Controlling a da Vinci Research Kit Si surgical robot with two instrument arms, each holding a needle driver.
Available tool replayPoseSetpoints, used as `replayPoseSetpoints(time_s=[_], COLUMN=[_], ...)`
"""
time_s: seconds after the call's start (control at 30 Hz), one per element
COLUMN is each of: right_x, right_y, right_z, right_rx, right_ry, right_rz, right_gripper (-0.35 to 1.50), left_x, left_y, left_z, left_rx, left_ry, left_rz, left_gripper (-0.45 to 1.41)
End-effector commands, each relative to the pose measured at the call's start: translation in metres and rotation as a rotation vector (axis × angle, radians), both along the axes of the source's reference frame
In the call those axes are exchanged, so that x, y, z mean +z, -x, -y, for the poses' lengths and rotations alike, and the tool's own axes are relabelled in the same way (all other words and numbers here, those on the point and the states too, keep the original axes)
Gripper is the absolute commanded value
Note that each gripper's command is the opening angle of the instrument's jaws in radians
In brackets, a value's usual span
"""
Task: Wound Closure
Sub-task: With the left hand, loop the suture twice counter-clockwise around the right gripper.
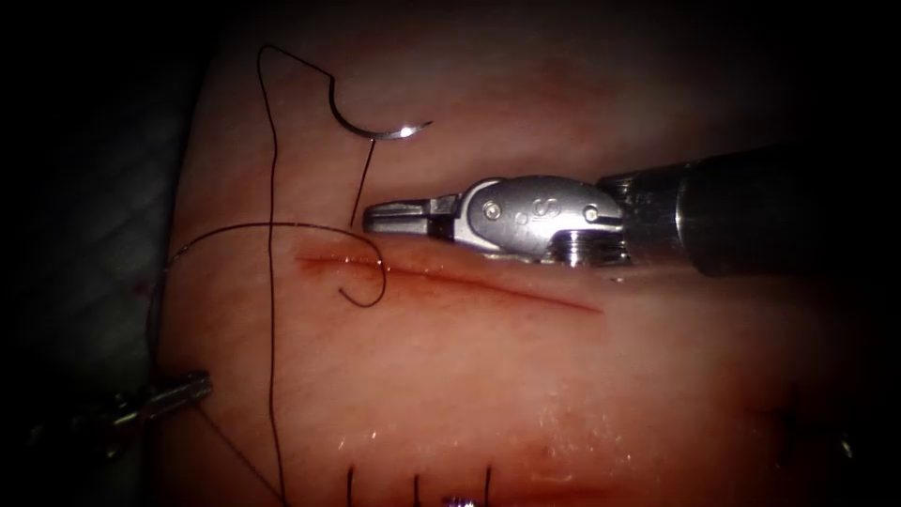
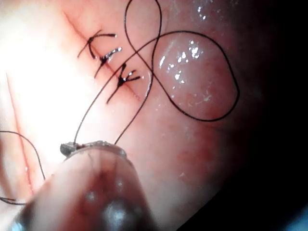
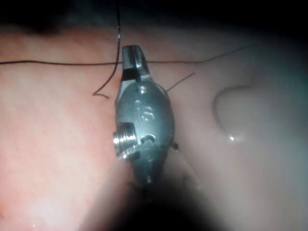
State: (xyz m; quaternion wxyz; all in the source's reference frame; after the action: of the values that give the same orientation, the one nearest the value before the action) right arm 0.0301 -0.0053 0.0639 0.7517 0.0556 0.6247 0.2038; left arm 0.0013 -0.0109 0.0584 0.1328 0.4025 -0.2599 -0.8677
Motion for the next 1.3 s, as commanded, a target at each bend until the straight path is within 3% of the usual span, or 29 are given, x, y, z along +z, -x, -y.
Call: replayPoseSetpoints(time_s=[0.03,0.47,0.87,1.03,1.3], right_x=[0.0013,0.0053,0.0056,0.0051,0.0045], right_y=[-0.0018,-0.0045,-0.0063,-0.0072,-0.0088], right_z=[0.0003,0.0011,0.0017,0.0021,0.0025], right_rx=[-0.001,-0.054,-0.064,-0.058,-0.075], right_ry=[0.008,-0.041,-0.107,-0.103,-0.098], right_rz=[-0.003,-0.071,-0.235,-0.249,-0.274], right_gripper=[-0.35,-0.35,-0.35,-0.35,-0.35], left_x=[0.0005,0.0006,0.0061,0.0085,0.0091], left_y=[0.0005,-0.0003,0.0014,0.0026,0.0058], left_z=[0.0002,-0.0011,-0.0037,-0.0043,-0.0042], left_rx=[0.008,0.037,0.072,0.110,0.171], left_ry=[0.004,0.003,-0.029,-0.052,-0.095], left_rz=[0.002,0.032,0.017,0.002,-0.004], left_gripper=[-0.45,-0.45,-0.45,-0.45,-0.45])
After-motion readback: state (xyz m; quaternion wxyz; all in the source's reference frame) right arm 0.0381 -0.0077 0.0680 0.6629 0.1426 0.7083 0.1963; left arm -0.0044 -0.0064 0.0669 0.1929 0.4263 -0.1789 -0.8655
